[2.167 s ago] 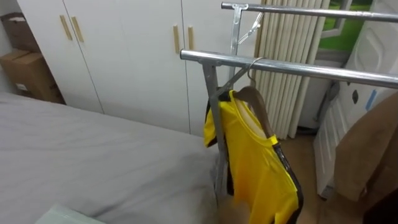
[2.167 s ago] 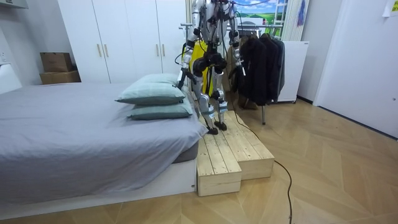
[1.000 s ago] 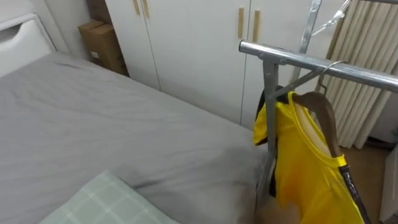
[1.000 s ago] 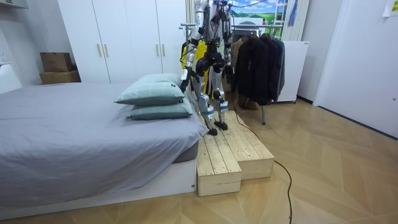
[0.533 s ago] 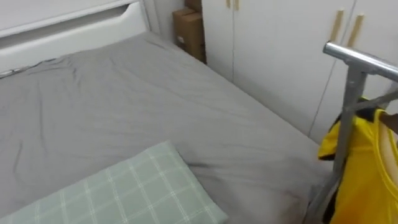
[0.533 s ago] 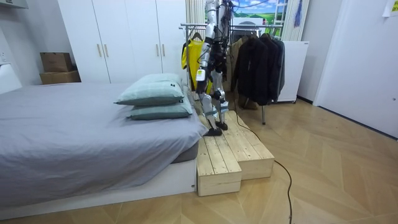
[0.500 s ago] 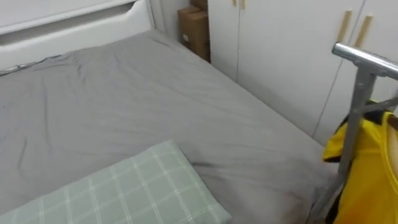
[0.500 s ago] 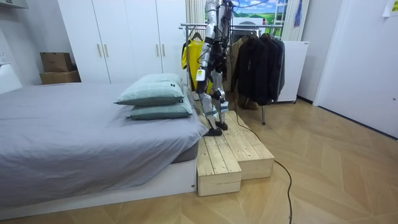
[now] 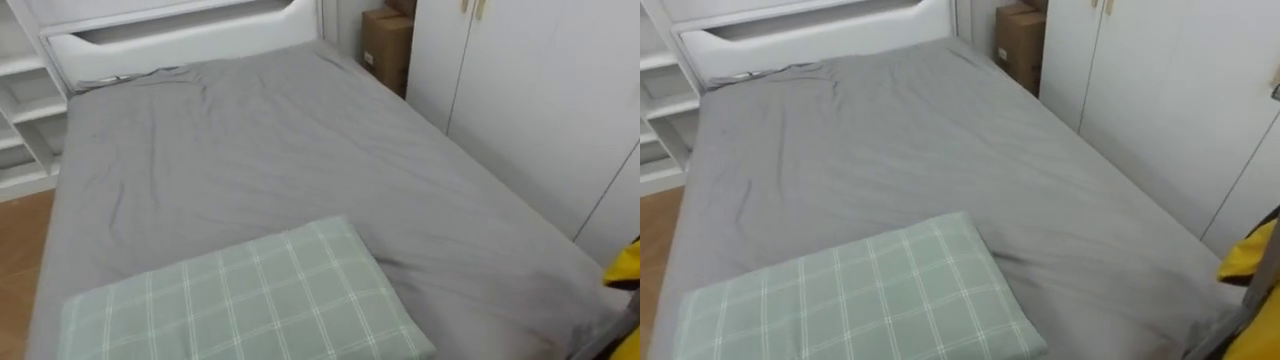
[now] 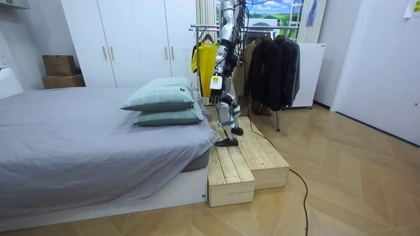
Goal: Hang clothes
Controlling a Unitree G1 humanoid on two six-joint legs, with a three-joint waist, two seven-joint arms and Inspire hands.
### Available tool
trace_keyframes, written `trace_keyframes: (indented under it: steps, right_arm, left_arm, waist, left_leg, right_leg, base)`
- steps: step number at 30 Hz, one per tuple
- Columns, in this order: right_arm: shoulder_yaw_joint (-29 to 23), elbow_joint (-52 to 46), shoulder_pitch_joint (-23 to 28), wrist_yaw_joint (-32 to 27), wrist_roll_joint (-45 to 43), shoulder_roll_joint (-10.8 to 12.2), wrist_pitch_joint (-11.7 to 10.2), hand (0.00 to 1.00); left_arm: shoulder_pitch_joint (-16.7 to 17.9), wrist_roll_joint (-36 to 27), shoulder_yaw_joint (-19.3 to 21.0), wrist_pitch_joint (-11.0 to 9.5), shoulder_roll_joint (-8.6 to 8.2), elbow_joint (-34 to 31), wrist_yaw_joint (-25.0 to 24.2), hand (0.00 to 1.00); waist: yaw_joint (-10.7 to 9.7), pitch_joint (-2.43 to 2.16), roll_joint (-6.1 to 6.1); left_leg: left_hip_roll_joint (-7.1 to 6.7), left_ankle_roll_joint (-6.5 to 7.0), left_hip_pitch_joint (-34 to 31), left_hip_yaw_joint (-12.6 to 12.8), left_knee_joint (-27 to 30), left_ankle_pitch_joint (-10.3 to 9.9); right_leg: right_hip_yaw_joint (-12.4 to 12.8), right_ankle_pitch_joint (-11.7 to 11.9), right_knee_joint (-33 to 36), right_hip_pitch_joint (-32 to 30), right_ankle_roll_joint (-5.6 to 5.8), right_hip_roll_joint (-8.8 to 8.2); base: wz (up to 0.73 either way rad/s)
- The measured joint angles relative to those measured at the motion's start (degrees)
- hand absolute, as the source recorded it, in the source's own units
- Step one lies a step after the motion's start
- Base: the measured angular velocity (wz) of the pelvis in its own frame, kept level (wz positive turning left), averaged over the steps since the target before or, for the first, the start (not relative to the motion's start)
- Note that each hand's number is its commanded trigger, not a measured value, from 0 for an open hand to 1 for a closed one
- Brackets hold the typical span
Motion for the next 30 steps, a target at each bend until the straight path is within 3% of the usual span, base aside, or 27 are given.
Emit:
trace_keyframes:
  steps: [2, 5, 7, 10, 16, 24, 30]
  right_arm:
    - [-0.1, 0.0, 0.4, 0.4, 0.0, 0.0, 0.1, 0.0]
    - [-0.1, -0.1, 1.7, 0.4, -0.4, 0.1, 0.6, 0.0]
    - [-0.1, 0.1, 2.6, 0.4, -1.2, 0.2, 1.7, 0.0]
    - [-0.1, 0.3, 3.8, 0.6, -2.6, 0.5, 3.1, 0.0]
    - [0.6, 0.3, 4.7, 2.0, -6.4, 1.4, 5.3, 0.0]
    - [7.3, -0.4, 2.1, 2.9, -9.9, 1.7, 6.2, 0.0]
    - [8.9, -2.7, 2.5, 3.7, -10.1, 1.4, 5.8, 0.0]
  left_arm:
    - [-0.3, -0.1, 0.1, 0.3, 0.16, 0.0, 0.0, 0.0]
    - [0.0, -0.4, 0.4, 0.7, 0.34, 0.0, 0.0, 0.0]
    - [0.2, -0.3, 2.1, 0.7, 0.3, 0.1, 0.0, 0.0]
    - [0.3, -0.4, 2.4, 0.6, 0.17, 0.3, -0.6, 0.0]
    - [0.3, 0.2, 2.2, 0.2, -1.1, 0.9, -0.6, 0.0]
    - [0.4, 0.3, -1.4, 0.3, -2.05, 2.5, -0.5, 0.0]
    - [0.0, 1.4, -2.4, 0.0, -2.5, 2.0, -0.5, 0.0]
  waist:
    - [-0.2, -0.25, -0.18]
    - [-0.5, -0.48, -1.06]
    - [-0.4, -0.48, -1.8]
    - [-0.2, -0.56, -2.37]
    - [0.1, -0.65, -3.25]
    - [2.0, -0.52, -2.87]
    - [1.7, -0.37, -2.22]
  left_leg:
    - [-1.04, 0.45, -0.2, -0.3, 0.2, -0.2]
    - [-2.07, 0.87, 0.4, -1.8, 0.2, 0.0]
    - [-2.28, 0.91, 0.7, -3.0, 0.2, 0.0]
    - [-2.19, 0.8, 0.4, -4.2, 0.3, 0.1]
    - [-1.98, -0.21, -2.3, -6.4, 1.5, 0.7]
    - [-1.75, -0.91, -2.4, -8.0, 1.3, 1.2]
    - [-1.94, -0.88, -3.2, -8.7, 1.9, 1.4]
  right_leg:
    - [2.6, 0.3, -1.4, 0.4, 0.61, 0.06]
    - [4.6, 0.7, -3.7, 2.5, 1.33, 0.27]
    - [7.8, 0.7, -4.4, 2.9, 1.37, 0.8]
    - [10.3, 0.7, -4.4, 3.0, 1.37, 1.46]
    - [10.1, 0.7, -6.4, 3.0, 1.38, 2.65]
    - [10.5, 0.6, -7.2, 4.0, 1.35, 3.45]
    - [9.8, 0.6, -7.3, 4.1, 1.35, 3.5]
  base:
    - [0.17]
    - [0.2]
    - [0.25]
    - [0.21]
    - [0.2]
    - [0.09]
    - [0.06]
